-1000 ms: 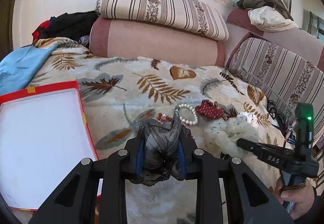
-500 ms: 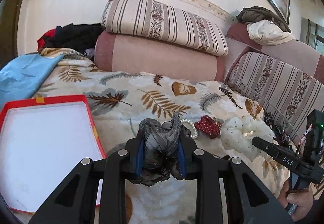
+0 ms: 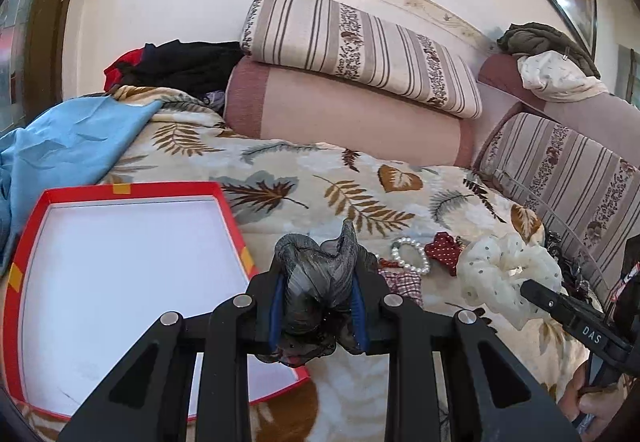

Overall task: Organize jewelry
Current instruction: 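Carry both held scrunchies over to the red-rimmed white tray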

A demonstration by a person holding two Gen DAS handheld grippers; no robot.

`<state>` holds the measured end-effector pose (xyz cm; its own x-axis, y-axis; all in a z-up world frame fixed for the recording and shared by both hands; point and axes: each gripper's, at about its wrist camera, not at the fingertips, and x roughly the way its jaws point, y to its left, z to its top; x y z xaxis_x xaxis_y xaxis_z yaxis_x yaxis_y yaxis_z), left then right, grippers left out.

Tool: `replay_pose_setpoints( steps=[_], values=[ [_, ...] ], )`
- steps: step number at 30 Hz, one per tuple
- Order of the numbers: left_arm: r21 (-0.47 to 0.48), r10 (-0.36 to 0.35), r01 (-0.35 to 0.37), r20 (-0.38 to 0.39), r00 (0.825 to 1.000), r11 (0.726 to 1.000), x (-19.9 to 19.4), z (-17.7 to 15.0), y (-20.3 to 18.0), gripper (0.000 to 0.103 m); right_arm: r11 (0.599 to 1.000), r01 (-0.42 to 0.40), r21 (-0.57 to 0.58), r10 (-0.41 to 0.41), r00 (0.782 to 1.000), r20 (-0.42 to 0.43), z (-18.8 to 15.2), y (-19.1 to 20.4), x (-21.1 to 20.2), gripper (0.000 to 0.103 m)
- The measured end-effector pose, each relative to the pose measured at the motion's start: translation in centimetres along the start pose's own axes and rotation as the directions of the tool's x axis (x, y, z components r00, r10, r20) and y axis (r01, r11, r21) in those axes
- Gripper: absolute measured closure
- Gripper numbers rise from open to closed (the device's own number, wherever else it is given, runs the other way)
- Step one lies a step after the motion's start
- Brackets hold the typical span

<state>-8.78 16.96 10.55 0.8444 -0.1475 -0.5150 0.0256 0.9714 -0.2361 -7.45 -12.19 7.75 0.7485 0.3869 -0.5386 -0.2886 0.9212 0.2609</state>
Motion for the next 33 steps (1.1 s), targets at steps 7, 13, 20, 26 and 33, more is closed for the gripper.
replay_pose_setpoints(
  steps=[7, 13, 20, 26, 33],
  values=[
    [-0.044, 0.046, -0.047, -0.013, 0.999, 0.998, -0.3, 0.7, 2.6, 0.075, 0.999, -0.048, -0.016, 0.047, 0.998, -0.035, -0.1, 2.8, 0.8, 0.088],
    [-0.103, 0.093, -0.098, -0.047, 0.995, 0.990, -0.3, 1.6, 6.4, 0.075, 0.992, -0.125, -0.021, 0.123, 0.989, -0.079, 0.9, 6.6, 2.5, 0.088],
    [-0.183, 0.179, -0.189, -0.069, 0.981, 0.965, -0.2, 2.9, 11.6, 0.074, 0.972, -0.225, -0.072, 0.214, 0.967, -0.138, 3.4, 13.1, 6.3, 0.088],
    [-0.225, 0.296, -0.313, -0.104, 0.949, 0.923, 0.9, 4.6, 16.9, 0.074, 0.958, -0.278, -0.071, 0.259, 0.945, -0.201, 5.5, 17.9, 11.2, 0.088],
    [-0.278, 0.359, -0.385, -0.140, 0.923, 0.880, 2.1, 6.0, 21.6, 0.074, 0.942, -0.321, -0.095, 0.288, 0.922, -0.259, 6.7, 23.7, 17.0, 0.088]
  ],
)
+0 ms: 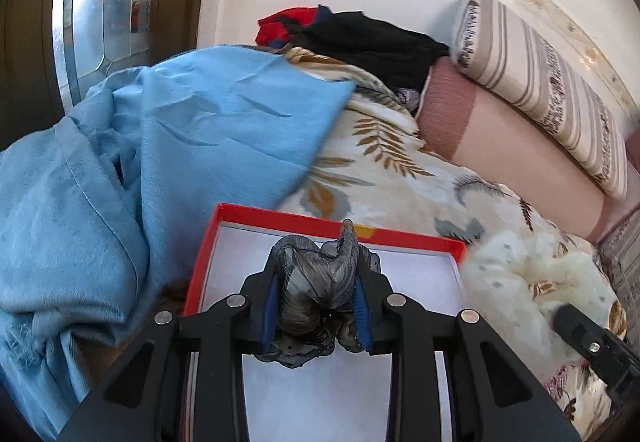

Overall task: Organize jewelry
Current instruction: 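Carry both held scrunchies over to the red-rimmed white tray, then open both tools to drop the scrunchies into the tray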

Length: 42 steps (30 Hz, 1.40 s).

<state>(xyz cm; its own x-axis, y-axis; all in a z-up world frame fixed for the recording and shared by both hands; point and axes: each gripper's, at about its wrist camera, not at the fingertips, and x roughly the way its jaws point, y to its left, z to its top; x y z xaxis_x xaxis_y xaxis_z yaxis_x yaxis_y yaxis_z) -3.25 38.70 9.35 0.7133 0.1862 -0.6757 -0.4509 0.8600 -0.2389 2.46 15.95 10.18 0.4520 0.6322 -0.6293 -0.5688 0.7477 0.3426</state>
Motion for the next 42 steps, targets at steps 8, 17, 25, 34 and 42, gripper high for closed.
replay_pose_setpoints(
  steps=[8, 17, 25, 34, 42],
  values=[
    [0.000, 0.024, -0.024, 0.000, 1.000, 1.000, 1.7, 0.6, 0.8, 0.073, 0.999, -0.013, 0.033, 0.015, 0.998, -0.064, 0.9, 0.4, 6.5, 0.088],
    [0.021, 0.052, -0.051, -0.037, 0.998, 0.998, 3.0, 0.2, 0.5, 0.068, 0.997, 0.021, 0.071, -0.010, 0.988, -0.153, -0.6, -1.0, 9.9, 0.085],
    [0.031, 0.069, -0.068, -0.036, 0.997, 0.997, 3.3, -0.1, 0.2, 0.049, 0.992, 0.037, 0.120, -0.014, 0.982, -0.190, -1.4, -2.3, 10.4, 0.078],
    [0.031, 0.062, -0.061, -0.029, 0.998, 0.998, 2.9, 0.1, -0.1, 0.042, 0.993, 0.029, 0.113, -0.009, 0.985, -0.174, -1.0, -2.1, 9.2, 0.061],
    [0.018, 0.067, -0.067, 0.014, 0.998, 0.998, 1.2, 0.5, -0.4, 0.034, 0.993, 0.028, 0.112, -0.010, 0.988, -0.154, -1.2, -2.3, 7.4, 0.054]
  ],
)
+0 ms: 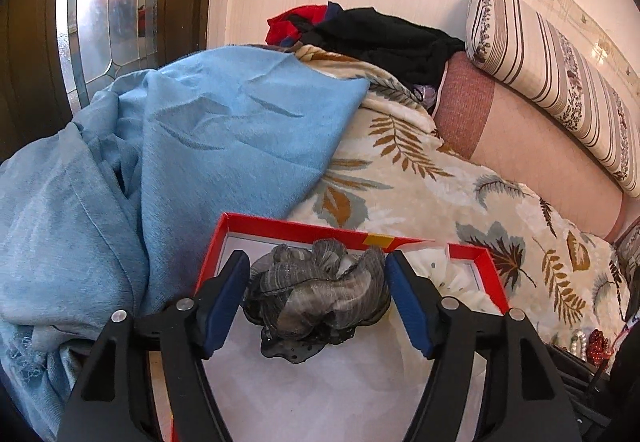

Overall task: Organize jewelry
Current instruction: 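Open both tools to drop the scrunchies into the tray, then move both tools back over the blanket toward the remaining scrunchies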

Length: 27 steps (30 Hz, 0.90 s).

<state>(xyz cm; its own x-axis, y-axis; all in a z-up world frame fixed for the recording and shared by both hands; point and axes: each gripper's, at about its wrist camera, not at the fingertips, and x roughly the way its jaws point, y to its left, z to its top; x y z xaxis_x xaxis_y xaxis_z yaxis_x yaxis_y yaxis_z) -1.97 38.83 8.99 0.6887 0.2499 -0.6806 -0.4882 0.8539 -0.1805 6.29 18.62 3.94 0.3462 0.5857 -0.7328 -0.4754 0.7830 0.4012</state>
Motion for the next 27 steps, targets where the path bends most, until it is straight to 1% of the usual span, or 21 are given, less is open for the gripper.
replay_pose_setpoints(
  steps=[4, 6, 12, 17, 21, 25, 27],
  values=[
    [-0.017, -0.018, 0.019, 0.030, 0.999, 1.000, -1.1, 0.2, -0.2, 0.034, 1.000, -0.012, 0.011, 0.011, 1.000, 0.021, -0.5, -0.7, -1.8, 0.054],
    [0.000, -0.031, 0.031, 0.050, 0.998, 1.000, -1.9, 0.2, -1.0, 0.034, 1.000, -0.017, 0.016, 0.017, 0.999, 0.035, -0.9, -1.0, -3.0, 0.054],
    [0.083, -0.069, 0.064, 0.066, 0.995, 0.994, -3.0, -0.6, -4.7, 0.034, 0.999, -0.021, 0.040, 0.017, 0.996, 0.083, -2.2, -3.0, -7.4, 0.054],
    [0.178, -0.110, 0.095, 0.076, 0.991, 0.980, -4.1, -2.0, -8.8, 0.034, 0.998, 0.003, 0.055, -0.011, 0.992, 0.127, -3.3, -5.5, -11.4, 0.054],
    [0.245, -0.141, 0.121, 0.064, 0.988, 0.962, -4.6, -3.3, -11.7, 0.034, 0.997, 0.043, 0.070, -0.054, 0.985, 0.163, -4.3, -8.2, -14.7, 0.051],
    [0.291, -0.185, 0.171, 0.021, 0.983, 0.941, -4.5, -5.0, -14.2, 0.034, 0.991, 0.080, 0.107, -0.100, 0.974, 0.201, -5.3, -11.7, -17.8, 0.050],
    [0.318, -0.209, 0.202, -0.011, 0.978, 0.926, -4.4, -6.0, -15.7, 0.034, 0.986, 0.096, 0.136, -0.125, 0.967, 0.221, -5.8, -13.7, -19.1, 0.050]
  ],
)
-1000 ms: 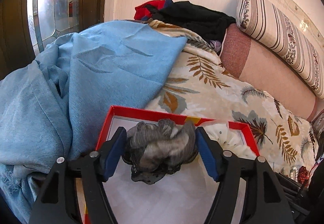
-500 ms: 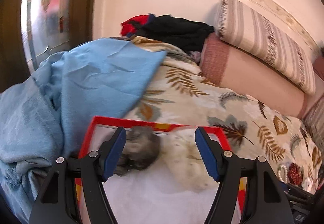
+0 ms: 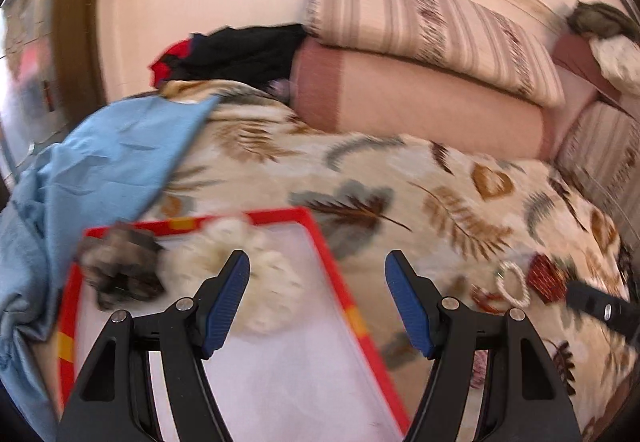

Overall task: Organize jewelry
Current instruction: 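Move both tools back over the blanket toward the remaining scrunchies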

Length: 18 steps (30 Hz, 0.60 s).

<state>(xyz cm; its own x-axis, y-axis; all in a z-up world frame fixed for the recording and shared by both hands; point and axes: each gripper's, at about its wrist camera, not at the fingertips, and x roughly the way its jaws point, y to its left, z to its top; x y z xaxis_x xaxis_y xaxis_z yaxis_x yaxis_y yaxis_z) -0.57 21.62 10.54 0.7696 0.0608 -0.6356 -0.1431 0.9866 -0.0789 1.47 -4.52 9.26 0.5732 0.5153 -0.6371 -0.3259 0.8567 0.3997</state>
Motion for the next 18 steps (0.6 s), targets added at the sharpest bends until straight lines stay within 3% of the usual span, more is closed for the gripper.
replay_pose_setpoints(
  steps=[7, 13, 18],
  values=[
    [0.070, -0.116, 0.120, -0.056, 0.992, 0.990, 1.1, -1.2, -5.3, 0.034, 0.988, 0.067, 0.136, -0.076, 0.995, 0.062, 0.9, -7.8, -3.8, 0.050],
    [0.120, -0.229, 0.248, -0.156, 0.961, 0.961, 2.3, -2.8, -9.9, 0.034, 0.960, 0.137, 0.245, -0.170, 0.978, 0.119, 1.6, -14.2, -7.5, 0.050],
    [0.140, -0.261, 0.284, -0.162, 0.952, 0.949, 1.1, -3.5, -10.9, 0.034, 0.931, 0.159, 0.330, -0.207, 0.972, 0.115, 1.8, -17.7, -8.6, 0.050]
  ],
)
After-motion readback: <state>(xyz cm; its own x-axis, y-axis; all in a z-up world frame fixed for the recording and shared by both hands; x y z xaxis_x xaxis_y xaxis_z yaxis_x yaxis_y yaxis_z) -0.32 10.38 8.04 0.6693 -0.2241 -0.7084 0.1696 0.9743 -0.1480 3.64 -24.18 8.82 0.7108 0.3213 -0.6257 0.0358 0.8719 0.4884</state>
